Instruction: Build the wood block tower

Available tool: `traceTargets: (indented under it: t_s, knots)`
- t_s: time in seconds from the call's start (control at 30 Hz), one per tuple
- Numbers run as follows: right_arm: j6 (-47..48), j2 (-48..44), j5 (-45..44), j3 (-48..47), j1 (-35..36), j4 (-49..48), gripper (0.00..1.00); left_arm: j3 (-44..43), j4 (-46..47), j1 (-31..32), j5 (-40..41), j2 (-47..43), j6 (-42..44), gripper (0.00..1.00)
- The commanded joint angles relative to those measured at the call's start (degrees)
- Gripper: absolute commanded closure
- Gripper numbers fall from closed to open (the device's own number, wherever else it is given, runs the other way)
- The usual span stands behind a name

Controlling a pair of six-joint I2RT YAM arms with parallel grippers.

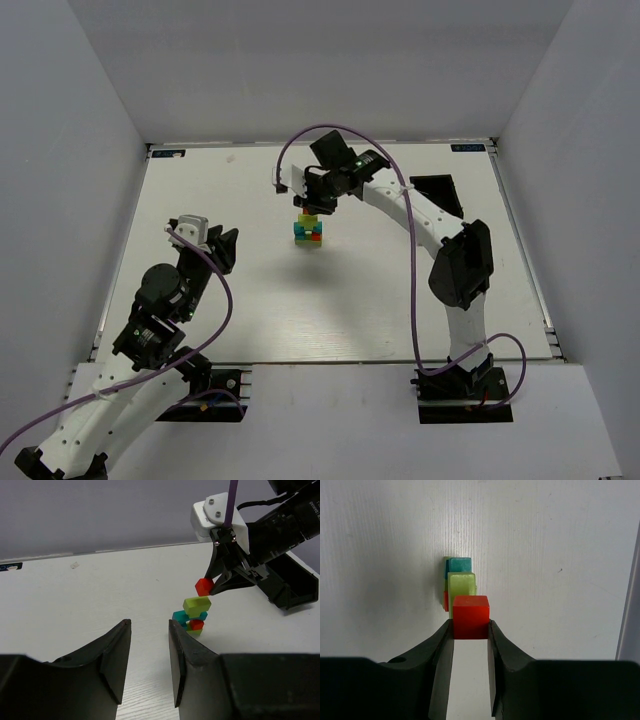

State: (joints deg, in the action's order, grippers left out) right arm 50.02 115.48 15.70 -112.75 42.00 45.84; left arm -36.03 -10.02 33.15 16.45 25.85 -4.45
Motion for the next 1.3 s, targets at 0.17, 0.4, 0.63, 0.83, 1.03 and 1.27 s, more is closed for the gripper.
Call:
traceTargets:
  t_s: [0.17,0.4,0.63,0.83,1.03,1.27]
  knots:
    - [1.57,1.50,3.28,-5.02,-0.69,4.16,1.00,0.26,0.79,-0.19,-1.07,0.26,0.32,0.54]
    - [1.66,2.90,3.54,-5.38,-0.69,4.16,1.00,0.26,0.79,-0.19,-1.07,0.26,0.32,0.54]
    - [1.48,3.79,3.81,-6.17,-0.69,4.34,1.00,0.26,0.79,-0.19,-1.07,0.26,0.32,0.54]
    - [1.40,4.23,3.55,-6.17,-0.78,4.43,1.00,0.26,0.79,-0.19,-1.07,0.26,0.32,0.54]
    - [1.48,4.49,3.72,-6.34,-0.69,4.52,0.99,0.26,0.79,-0.19,-1.07,0.26,0.32,0.54]
    - [1.40,4.67,3.37,-6.25,-0.69,4.52,0.98,0.26,0.79,-0.19,-1.07,0.26,0.32,0.54]
